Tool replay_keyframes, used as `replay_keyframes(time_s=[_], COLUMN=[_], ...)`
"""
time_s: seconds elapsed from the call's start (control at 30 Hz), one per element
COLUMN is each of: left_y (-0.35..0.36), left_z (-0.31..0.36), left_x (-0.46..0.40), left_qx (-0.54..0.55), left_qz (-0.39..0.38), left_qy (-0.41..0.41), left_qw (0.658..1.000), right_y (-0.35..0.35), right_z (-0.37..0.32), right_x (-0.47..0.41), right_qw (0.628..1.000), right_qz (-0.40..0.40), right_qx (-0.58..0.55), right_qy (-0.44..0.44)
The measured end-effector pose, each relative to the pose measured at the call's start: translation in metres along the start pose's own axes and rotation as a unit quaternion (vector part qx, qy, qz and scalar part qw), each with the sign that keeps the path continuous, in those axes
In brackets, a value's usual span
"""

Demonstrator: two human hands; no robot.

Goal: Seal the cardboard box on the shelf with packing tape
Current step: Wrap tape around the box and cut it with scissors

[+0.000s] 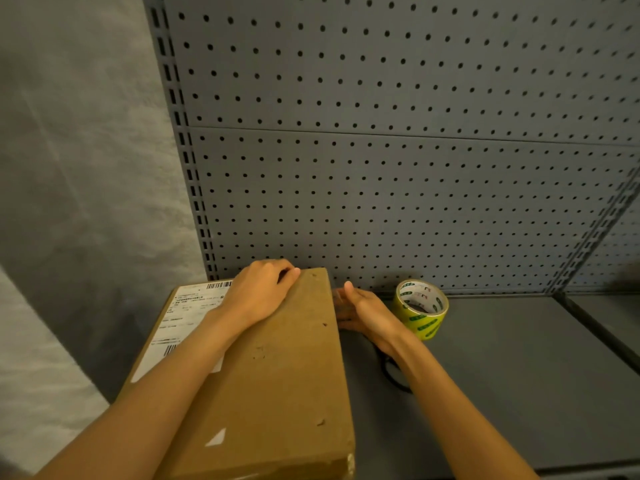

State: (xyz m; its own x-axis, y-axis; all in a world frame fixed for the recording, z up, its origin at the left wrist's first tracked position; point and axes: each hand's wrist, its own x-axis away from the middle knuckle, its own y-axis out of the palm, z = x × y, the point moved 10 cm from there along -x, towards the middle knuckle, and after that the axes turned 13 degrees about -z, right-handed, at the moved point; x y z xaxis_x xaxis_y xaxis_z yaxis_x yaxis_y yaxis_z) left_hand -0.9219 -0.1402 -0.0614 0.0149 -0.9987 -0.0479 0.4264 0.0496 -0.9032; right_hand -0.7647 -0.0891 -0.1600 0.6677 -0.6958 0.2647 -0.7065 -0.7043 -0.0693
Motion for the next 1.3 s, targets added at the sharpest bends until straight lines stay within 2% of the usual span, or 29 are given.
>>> replay_keyframes(time_s=[0.47, 0.7, 0.83, 1.03, 1.3], left_y=[0.001, 0.004, 0.006, 0.008, -0.004], left_z=[0.002, 0.001, 0.0, 0.001, -0.003], left_x=[-0.001, -0.002, -0.003, -0.004, -0.001], left_qx=[0.001, 0.001, -0.001, -0.007, 0.016], left_qz=[0.005, -0.001, -0.006, -0.012, 0.01], left_qy=[0.008, 0.005, 0.002, 0.002, 0.002], left_qw=[1.0, 1.0, 1.0, 1.0, 1.0], right_y=[-0.011, -0.015, -0.02, -0.033, -0.038], right_z=[-0.005, -0.005, -0.008, -0.003, 0.007], right_x=[0.005, 0.006, 0.012, 0.015, 0.017], right_qw=[0.997, 0.991, 0.992, 0.986, 0.98], right_qz=[0.049, 0.041, 0.042, 0.116, 0.192], right_qx=[-0.059, -0.121, -0.105, -0.105, -0.013], right_qy=[-0.028, -0.035, -0.049, -0.056, -0.046])
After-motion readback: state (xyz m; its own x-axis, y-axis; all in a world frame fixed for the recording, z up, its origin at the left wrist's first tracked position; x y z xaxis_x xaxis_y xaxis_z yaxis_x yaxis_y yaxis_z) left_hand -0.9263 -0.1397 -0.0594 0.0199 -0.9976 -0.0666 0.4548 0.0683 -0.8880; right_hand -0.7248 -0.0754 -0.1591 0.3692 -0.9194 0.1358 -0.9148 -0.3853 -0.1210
